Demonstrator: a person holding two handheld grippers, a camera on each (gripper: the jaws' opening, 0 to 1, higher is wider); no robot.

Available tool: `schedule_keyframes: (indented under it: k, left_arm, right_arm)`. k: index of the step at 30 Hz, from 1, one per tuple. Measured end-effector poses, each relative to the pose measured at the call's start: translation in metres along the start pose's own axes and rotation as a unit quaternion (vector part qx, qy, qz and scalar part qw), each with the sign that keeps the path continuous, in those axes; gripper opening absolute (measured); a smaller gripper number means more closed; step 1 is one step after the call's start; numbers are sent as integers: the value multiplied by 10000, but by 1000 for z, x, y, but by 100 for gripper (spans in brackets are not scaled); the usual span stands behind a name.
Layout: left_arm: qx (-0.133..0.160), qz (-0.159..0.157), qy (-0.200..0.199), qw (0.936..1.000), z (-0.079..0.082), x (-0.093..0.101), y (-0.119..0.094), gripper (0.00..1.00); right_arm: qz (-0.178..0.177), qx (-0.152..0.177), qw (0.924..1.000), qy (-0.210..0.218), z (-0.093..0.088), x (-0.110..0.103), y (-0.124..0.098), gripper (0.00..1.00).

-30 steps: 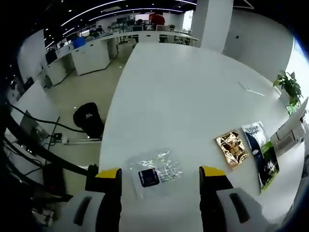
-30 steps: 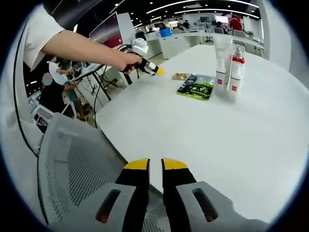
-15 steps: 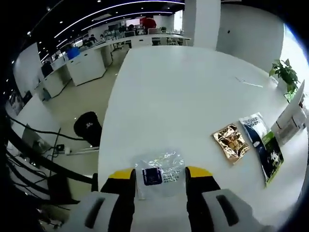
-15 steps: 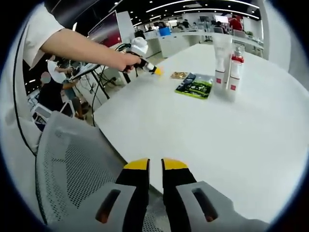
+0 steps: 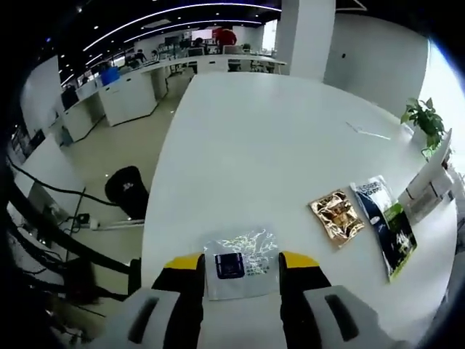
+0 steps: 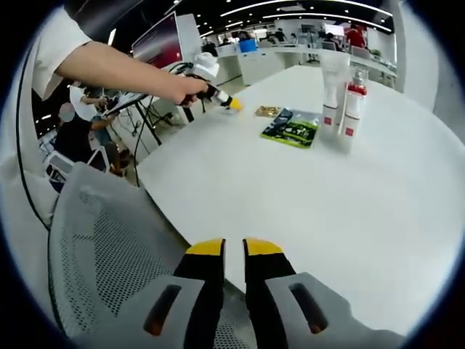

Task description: Arrange the skincare products in the storage area until every visible bottle or jar stands upright without overlapping.

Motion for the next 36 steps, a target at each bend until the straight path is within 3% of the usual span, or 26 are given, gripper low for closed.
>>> schedule_keyframes:
  k: [8, 19, 25, 32, 36]
  left_arm:
    - [310, -229, -132, 9992, -7, 17, -24, 41]
    - [759, -525, -171, 9956, -54, 56, -88, 41]
    - [1001, -711, -285, 9920, -71, 74, -119, 41]
    - [1264, -996, -65, 9869, -84, 109, -151, 41]
    - [1345, -1222, 108, 9833, -92, 135, -166, 41]
  right_arm:
    - [15, 74, 9999, -92, 1, -2, 0, 10]
    - [267, 510, 9982, -181, 8, -9, -7, 13]
    - [438, 775, 9957, -255, 12, -16, -13, 16]
    - [494, 1158, 9916, -304, 18, -18, -21, 18]
    - [616, 1429, 9878, -15, 23, -15, -26, 20]
Point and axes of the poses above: the point that each gripper's makers call its tool centre point, and the gripper's own axes: y roughly forward along the fingers, x roughly to its right, z roughly out of its top, the point moved 9 cm from there along -y, roughly backward along the fingers, and after that the axes turned 5 degrees about y, right-handed, at the moved point
